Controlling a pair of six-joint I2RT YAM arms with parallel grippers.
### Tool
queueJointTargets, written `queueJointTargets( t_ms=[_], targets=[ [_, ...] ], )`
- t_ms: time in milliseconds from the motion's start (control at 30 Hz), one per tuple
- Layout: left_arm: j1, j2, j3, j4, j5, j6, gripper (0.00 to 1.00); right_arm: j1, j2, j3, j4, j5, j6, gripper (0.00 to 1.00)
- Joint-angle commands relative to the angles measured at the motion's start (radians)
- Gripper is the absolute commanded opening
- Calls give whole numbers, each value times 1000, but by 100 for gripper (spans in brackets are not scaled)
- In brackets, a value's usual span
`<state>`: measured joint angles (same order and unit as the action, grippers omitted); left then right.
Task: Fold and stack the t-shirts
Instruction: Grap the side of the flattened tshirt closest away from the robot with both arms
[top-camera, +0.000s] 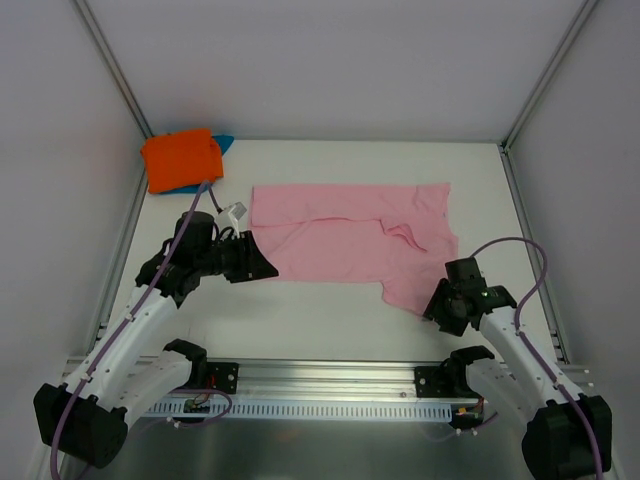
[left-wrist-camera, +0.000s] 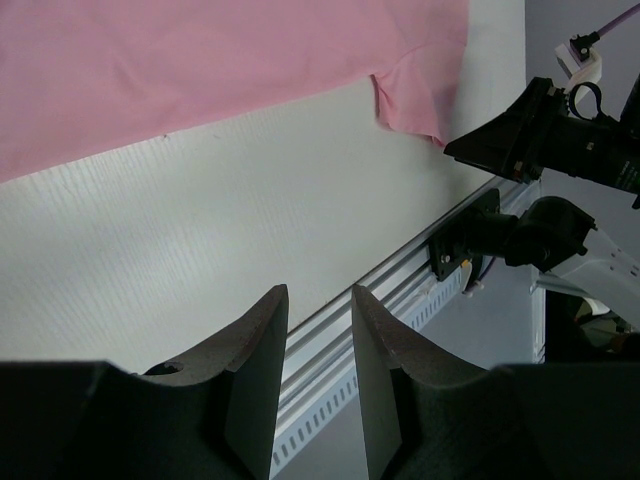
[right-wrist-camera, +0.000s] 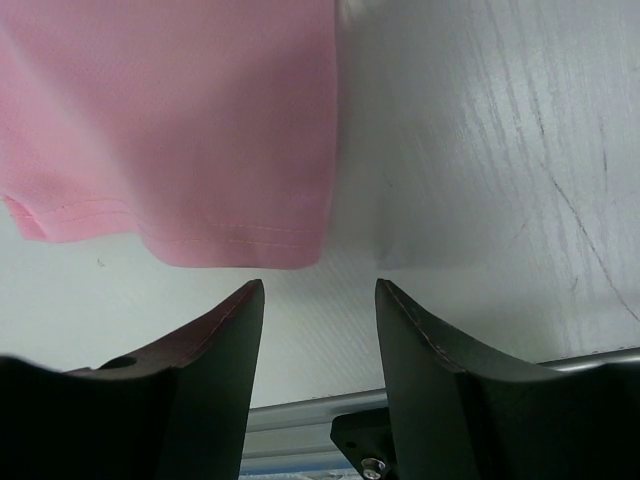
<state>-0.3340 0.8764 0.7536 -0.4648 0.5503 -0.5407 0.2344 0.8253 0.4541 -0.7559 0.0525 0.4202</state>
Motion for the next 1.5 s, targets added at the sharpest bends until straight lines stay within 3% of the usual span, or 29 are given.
queueJointTargets(
  t_ms=[0, 667, 733, 767, 833, 1033, 1267, 1467],
  targets=[
    [-3, -22, -16, -8, 36, 25, 33, 8, -9, -3, 13, 43, 52, 53],
    [-3, -11, -8, -29, 34, 54, 33, 6, 104, -103, 245, 73, 107, 51],
    [-3, -8, -7, -28, 36, 53, 33, 8, 112, -120, 276, 79, 106, 33],
    [-3, -8, -5, -29, 36, 54, 33, 6, 124, -126, 286, 70, 104, 13],
    [-3, -7, -4, -32, 31, 56, 33, 8, 132, -126, 297, 69, 104, 1],
    [-2, 3, -7, -35, 14, 56, 33, 8, 114, -108, 277, 73, 106, 1],
    [-3, 116, 0, -170, -337, 7, 28, 8, 55, -54, 205, 87, 86, 1],
    [65, 203, -129, -18, -252, -109, 27, 8, 25, -40, 193, 64, 86, 0]
  ],
)
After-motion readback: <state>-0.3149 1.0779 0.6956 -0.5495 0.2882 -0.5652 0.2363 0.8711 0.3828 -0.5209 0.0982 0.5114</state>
